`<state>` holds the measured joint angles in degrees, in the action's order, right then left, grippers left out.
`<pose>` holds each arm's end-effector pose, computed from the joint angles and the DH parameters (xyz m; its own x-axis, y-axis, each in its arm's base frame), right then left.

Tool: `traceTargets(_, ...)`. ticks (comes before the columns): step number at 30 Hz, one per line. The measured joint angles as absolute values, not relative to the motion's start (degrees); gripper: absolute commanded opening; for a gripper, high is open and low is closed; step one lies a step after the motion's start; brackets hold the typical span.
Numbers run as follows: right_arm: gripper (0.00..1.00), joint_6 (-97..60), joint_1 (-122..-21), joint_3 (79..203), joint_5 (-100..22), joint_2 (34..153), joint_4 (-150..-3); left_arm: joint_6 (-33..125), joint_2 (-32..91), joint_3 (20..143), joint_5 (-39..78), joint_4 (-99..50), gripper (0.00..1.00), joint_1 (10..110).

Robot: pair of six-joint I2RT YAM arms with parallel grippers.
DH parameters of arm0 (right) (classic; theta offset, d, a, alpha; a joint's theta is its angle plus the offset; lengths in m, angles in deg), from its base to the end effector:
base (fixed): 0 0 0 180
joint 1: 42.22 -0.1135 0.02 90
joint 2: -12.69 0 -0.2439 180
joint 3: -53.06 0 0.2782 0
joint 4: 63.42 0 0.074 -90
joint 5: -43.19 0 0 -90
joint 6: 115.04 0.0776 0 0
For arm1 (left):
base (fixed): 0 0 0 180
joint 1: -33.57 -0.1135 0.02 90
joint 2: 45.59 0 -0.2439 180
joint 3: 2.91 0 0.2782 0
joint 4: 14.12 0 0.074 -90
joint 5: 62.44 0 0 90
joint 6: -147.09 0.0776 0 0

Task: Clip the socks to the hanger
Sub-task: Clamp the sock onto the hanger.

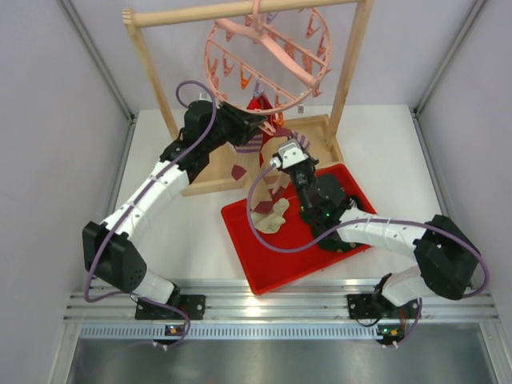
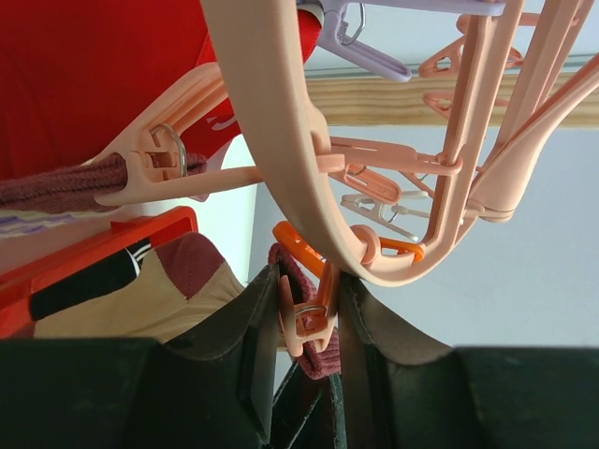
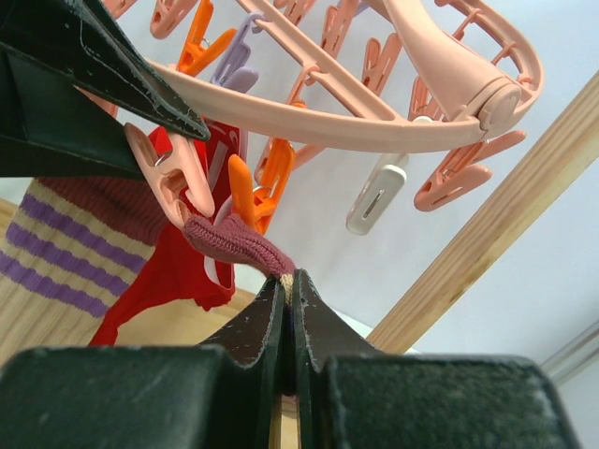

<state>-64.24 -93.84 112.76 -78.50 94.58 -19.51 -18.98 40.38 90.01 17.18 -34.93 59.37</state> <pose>0.2637 0.2673 0.3017 0.4081 -0.3509 -0.8428 -0.1369 0.8892 -0.4365 0.3765 -0.1975 0.3544 -0.6203 -0.7605 -0.1918 -0.0684 0.2961 -0.9527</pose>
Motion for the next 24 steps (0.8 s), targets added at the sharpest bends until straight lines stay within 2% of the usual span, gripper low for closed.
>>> traceTargets(24, 0.00, -65.57, -93.88, 114.15, -78.91, 97.73, -15.12, -23.24, 40.38, 89.07, 15.48, -33.86, 0.00, 59.35)
